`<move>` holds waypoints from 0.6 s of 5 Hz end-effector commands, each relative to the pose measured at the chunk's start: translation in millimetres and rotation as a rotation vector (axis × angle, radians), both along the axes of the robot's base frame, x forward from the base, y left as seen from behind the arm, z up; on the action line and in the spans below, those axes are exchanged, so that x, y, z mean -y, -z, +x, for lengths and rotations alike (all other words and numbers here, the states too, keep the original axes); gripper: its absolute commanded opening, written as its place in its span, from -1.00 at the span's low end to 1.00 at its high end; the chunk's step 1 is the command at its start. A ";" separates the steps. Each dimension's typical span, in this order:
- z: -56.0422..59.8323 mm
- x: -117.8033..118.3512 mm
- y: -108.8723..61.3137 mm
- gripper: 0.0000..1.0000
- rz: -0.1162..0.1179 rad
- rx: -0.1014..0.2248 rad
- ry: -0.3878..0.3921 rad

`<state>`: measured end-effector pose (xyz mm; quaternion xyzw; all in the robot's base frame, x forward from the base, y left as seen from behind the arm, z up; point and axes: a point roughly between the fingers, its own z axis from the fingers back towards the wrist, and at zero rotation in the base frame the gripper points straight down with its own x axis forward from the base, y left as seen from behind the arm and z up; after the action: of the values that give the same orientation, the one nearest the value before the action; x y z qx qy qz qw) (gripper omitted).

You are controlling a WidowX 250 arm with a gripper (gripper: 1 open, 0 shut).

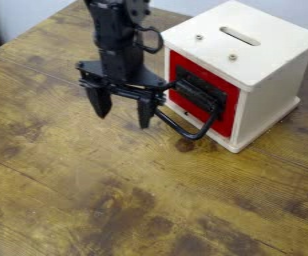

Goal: Close the drawer

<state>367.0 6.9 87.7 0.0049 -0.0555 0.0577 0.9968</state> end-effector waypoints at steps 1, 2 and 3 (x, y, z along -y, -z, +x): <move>8.8 11.1 -14.7 1.00 0.004 0.042 0.020; 6.6 1.5 -15.2 1.00 0.000 0.057 -0.011; 2.8 -7.6 -16.1 1.00 -0.002 0.054 -0.044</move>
<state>367.0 10.0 77.3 0.0044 -0.0448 0.0748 0.9962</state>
